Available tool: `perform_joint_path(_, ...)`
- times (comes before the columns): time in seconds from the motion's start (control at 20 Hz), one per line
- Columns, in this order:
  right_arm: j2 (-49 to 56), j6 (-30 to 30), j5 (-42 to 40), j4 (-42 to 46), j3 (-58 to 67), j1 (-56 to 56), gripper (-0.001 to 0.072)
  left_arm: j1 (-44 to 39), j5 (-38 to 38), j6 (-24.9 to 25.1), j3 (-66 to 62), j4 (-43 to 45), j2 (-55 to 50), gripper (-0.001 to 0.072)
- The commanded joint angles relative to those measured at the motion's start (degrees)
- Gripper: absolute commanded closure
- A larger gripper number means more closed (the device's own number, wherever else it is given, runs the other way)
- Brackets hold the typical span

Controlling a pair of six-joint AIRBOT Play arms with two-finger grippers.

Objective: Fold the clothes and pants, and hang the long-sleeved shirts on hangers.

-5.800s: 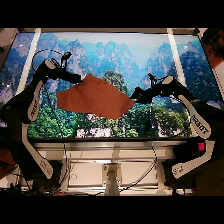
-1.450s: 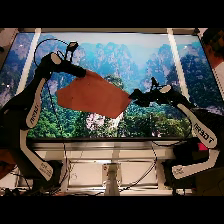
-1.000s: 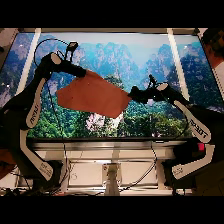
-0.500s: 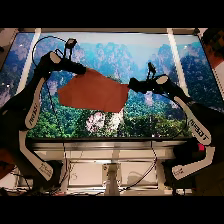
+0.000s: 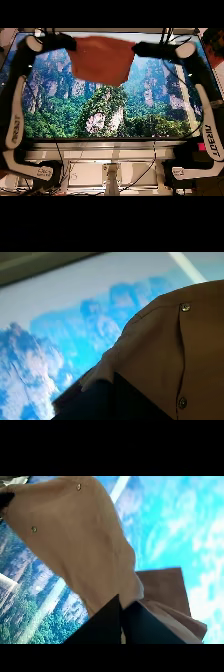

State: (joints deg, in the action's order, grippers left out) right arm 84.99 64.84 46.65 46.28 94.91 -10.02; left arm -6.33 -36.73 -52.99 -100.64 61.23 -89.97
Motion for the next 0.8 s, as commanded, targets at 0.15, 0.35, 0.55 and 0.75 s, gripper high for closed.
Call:
perform_joint_path(0.15, -7.4, -8.6, 20.2, 5.0, 5.4, -1.5, 0.0705, 0.0, -13.7, -2.6, 1.7, 5.4, 10.9, 0.0698)
perform_joint_path(0.35, -7.4, -10.9, 28.9, 5.1, 0.0, -6.1, 0.0706, -0.9, -9.5, -7.1, 20.8, 6.3, 16.3, 0.0700)
perform_joint_path(0.55, -7.5, -11.6, 33.7, 5.3, -6.5, -11.3, 0.0706, -3.8, -0.1, -12.8, 44.9, 6.3, 28.7, 0.0698)
perform_joint_path(0.75, -7.5, -10.4, 40.0, 5.2, -8.4, -14.5, 0.0707, -3.9, -6.4, -16.6, 55.6, 6.3, 39.1, 0.0695)
